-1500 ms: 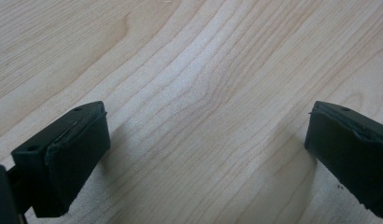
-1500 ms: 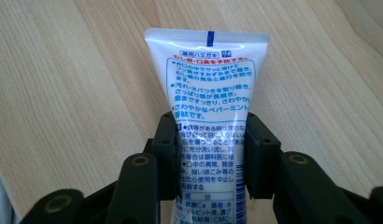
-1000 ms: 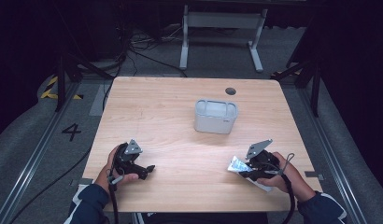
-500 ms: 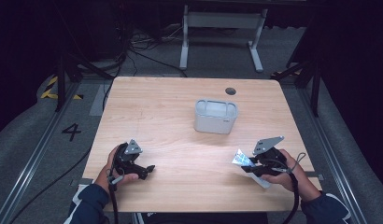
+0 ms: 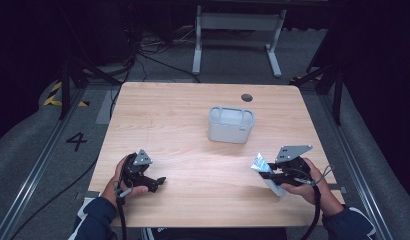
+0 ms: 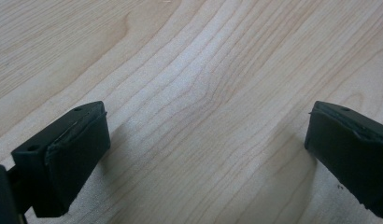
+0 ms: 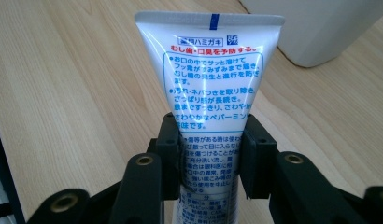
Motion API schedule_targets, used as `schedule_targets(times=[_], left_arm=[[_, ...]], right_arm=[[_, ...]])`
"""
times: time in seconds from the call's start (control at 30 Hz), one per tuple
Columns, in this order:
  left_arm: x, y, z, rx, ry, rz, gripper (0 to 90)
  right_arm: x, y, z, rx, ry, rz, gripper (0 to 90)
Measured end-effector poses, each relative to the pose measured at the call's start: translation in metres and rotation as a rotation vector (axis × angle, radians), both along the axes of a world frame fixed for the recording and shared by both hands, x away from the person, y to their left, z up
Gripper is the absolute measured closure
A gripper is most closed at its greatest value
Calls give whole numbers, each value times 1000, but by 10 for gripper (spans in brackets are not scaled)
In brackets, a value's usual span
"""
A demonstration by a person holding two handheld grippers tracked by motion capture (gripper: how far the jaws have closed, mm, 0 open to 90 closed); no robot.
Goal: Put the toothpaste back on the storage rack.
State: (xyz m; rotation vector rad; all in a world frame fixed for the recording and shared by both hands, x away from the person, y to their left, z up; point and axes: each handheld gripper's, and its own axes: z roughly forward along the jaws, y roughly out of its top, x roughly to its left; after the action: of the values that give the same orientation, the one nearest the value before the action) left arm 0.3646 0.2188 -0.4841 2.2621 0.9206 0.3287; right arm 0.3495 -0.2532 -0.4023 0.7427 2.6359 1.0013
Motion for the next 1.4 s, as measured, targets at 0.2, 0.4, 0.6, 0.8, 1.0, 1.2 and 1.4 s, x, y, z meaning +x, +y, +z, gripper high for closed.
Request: schedule_targets(times=[0.2, 0.4, 0.6, 0.8, 1.0, 1.2, 1.4], left_arm=[[0, 0, 0, 0, 0, 0, 5], [0, 0, 0, 3, -1, -1, 5], [0, 0, 0, 1, -1, -1, 5], [0, 0, 0, 3, -2, -2, 5], [0, 0, 0, 0, -1, -1, 5], [0, 0, 0, 0, 0, 0, 5], [0, 0, 0, 1, 0, 0, 5]], right_arm=[[-1, -2, 6, 41, -39, -19, 665], [1, -5, 10, 64, -58, -30, 665], [2, -7, 15, 86, -68, -44, 665], [6, -6, 21, 103, -89, -46, 664], [10, -5, 28, 121, -110, -45, 667], [12, -2, 34, 148, -129, -44, 668], [14, 0, 42, 168, -147, -45, 668]])
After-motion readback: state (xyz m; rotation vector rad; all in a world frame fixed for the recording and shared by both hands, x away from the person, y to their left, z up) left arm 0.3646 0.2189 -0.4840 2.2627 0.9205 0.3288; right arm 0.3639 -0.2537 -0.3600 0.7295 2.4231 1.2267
